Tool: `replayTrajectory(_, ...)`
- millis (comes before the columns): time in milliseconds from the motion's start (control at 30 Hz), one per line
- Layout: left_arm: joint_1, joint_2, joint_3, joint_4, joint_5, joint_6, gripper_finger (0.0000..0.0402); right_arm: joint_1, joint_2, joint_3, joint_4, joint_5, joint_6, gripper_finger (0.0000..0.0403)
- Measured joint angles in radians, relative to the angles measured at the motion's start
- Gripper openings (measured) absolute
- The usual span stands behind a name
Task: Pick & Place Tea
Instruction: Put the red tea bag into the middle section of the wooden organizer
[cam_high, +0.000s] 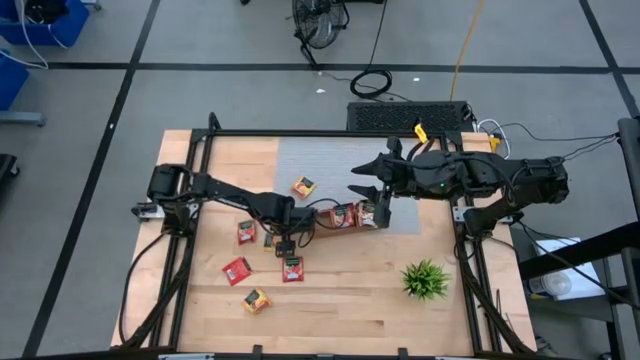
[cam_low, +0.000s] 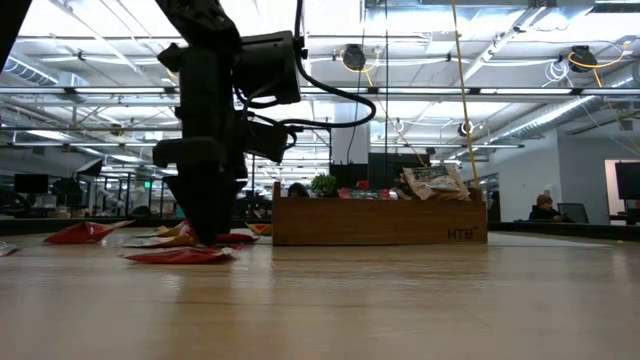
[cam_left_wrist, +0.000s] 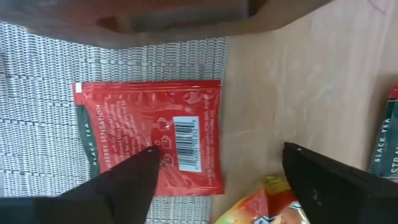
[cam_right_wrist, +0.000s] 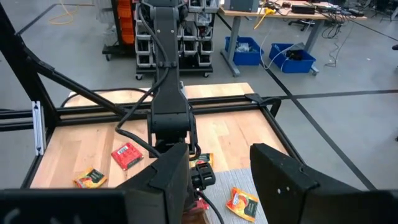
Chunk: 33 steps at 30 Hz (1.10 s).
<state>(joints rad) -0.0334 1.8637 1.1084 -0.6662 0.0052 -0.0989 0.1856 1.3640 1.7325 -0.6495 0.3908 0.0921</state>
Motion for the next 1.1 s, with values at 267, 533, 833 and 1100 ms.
replayTrajectory(267, 0.003, 0.002, -0.001, 0.009, 0.023, -0.008, 0.0160, 0.000, 0.000, 0.000, 0.005, 0.000, 0.000, 0.0155)
replayTrajectory(533, -0.001, -0.001, 0.046, -0.054, 0.060, -0.018, 0.0013, 0.000, 0.000, 0.000, 0.010, 0.000, -0.017, 0.0155)
replayTrajectory(833, -0.001, -0.221, 0.060, -0.153, 0.064, -0.125, 0.0007, -0.001, -0.003, -0.001, 0.010, 0.066, -0.037, 0.0155)
replayTrajectory(1100, -0.014, -0.540, 0.060, -0.032, 0.135, -0.232, 0.0005, -0.001, -0.011, -0.002, 0.009, 0.117, 0.051, 0.0165)
